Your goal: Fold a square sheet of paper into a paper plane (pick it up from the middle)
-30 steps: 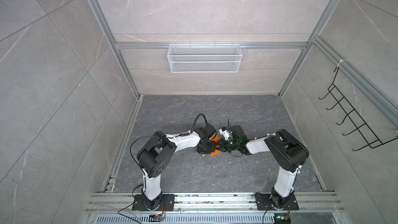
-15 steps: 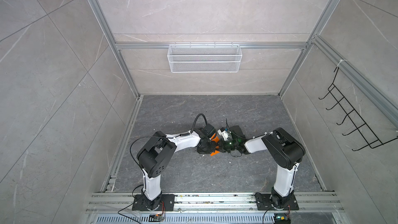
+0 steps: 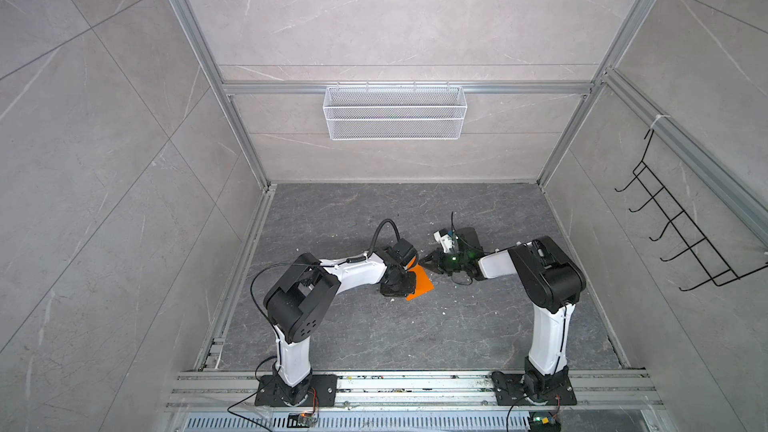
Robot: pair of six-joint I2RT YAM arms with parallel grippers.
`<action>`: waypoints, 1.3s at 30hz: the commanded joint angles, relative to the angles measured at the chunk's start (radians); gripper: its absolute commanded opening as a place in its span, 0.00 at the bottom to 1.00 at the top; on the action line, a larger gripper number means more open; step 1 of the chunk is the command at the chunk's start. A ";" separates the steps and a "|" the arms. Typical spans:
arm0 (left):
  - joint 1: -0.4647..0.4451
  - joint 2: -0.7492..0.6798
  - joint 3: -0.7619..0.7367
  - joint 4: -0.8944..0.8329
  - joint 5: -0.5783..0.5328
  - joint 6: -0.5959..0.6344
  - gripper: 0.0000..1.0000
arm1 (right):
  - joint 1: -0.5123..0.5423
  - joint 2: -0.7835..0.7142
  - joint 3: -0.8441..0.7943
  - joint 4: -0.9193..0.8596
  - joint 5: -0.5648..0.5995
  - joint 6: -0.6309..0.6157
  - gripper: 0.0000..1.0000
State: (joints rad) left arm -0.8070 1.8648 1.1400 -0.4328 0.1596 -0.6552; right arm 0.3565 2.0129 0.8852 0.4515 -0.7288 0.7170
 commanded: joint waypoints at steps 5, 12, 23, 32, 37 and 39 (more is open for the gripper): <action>-0.001 0.037 -0.034 -0.060 -0.029 -0.004 0.00 | 0.019 -0.184 -0.098 -0.051 0.024 -0.038 0.01; -0.001 0.036 -0.033 -0.060 -0.032 0.002 0.00 | 0.133 -0.184 -0.128 -0.082 0.044 -0.037 0.01; -0.001 0.031 -0.043 -0.046 -0.032 0.008 0.00 | 0.180 -0.127 -0.120 -0.120 0.060 -0.033 0.00; -0.001 0.034 -0.044 -0.046 -0.028 0.006 0.00 | 0.182 -0.071 -0.081 -0.167 0.064 -0.076 0.00; -0.001 0.033 -0.046 -0.052 -0.029 0.007 0.00 | 0.116 -0.032 -0.057 -0.171 0.097 -0.076 0.00; -0.001 0.030 -0.048 -0.052 -0.030 0.008 0.00 | 0.080 -0.008 -0.039 -0.172 0.094 -0.078 0.00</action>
State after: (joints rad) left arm -0.8070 1.8641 1.1366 -0.4282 0.1600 -0.6544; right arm 0.4969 1.9430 0.8314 0.3405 -0.7280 0.6647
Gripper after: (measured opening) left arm 0.045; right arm 0.048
